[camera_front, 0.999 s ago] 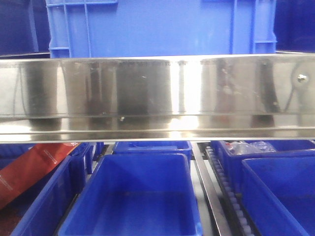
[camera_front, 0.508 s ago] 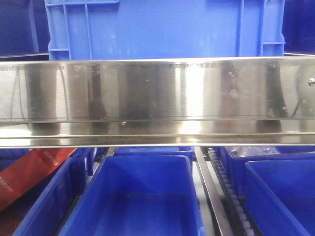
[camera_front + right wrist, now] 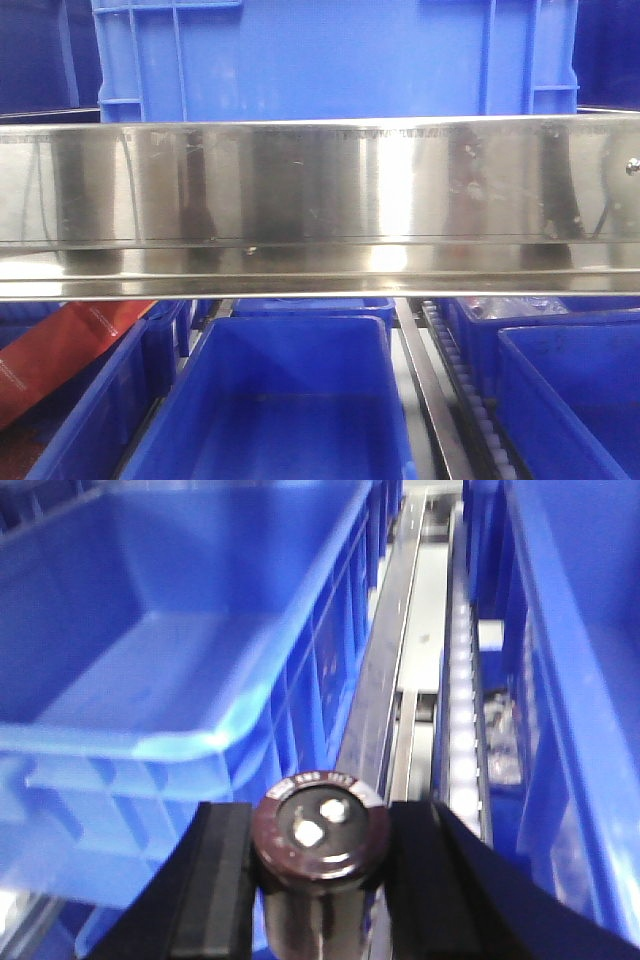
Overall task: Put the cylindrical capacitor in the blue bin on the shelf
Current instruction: 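Lower the orange cylinder into a blue bin and open the left gripper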
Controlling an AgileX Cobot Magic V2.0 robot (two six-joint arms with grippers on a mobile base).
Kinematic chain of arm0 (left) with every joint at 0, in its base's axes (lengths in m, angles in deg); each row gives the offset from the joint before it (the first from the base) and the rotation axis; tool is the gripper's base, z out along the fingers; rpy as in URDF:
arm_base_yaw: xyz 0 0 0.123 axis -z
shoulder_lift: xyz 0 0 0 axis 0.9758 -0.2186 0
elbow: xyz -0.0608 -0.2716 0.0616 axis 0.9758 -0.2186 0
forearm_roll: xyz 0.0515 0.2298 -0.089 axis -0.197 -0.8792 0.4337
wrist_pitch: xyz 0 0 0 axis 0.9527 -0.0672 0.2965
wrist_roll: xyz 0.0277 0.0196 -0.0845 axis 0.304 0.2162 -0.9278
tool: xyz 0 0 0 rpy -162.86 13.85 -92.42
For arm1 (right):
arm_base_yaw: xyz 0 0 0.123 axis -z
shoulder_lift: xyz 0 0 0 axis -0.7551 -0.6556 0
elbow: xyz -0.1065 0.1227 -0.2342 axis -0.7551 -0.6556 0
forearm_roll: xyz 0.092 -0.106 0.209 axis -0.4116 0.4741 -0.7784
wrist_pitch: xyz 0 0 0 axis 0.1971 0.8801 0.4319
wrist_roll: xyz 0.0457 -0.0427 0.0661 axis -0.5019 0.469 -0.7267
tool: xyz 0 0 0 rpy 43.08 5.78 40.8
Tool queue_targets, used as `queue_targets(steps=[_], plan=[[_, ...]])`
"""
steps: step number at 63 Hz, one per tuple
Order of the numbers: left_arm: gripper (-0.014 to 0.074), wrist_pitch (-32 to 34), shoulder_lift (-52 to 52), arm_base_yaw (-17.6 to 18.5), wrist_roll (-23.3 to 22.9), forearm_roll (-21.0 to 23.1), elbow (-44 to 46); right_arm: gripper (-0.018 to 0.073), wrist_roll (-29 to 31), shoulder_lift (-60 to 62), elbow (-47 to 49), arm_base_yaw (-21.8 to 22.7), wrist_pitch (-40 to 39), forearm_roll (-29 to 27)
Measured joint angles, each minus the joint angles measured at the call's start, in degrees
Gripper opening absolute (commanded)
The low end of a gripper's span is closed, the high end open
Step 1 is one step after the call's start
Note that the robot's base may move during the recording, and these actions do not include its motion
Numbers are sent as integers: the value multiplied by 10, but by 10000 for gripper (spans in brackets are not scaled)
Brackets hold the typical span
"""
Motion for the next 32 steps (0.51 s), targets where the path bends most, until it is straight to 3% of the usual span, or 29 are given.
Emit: queue_targets(steps=[21, 32], plan=[[-111, 3, 0, 0, 0, 0, 0, -154, 0, 0, 0, 0, -11, -6], [-111, 36, -2, 0, 0, 9, 6, -154, 0, -2, 24, 0, -4, -8]])
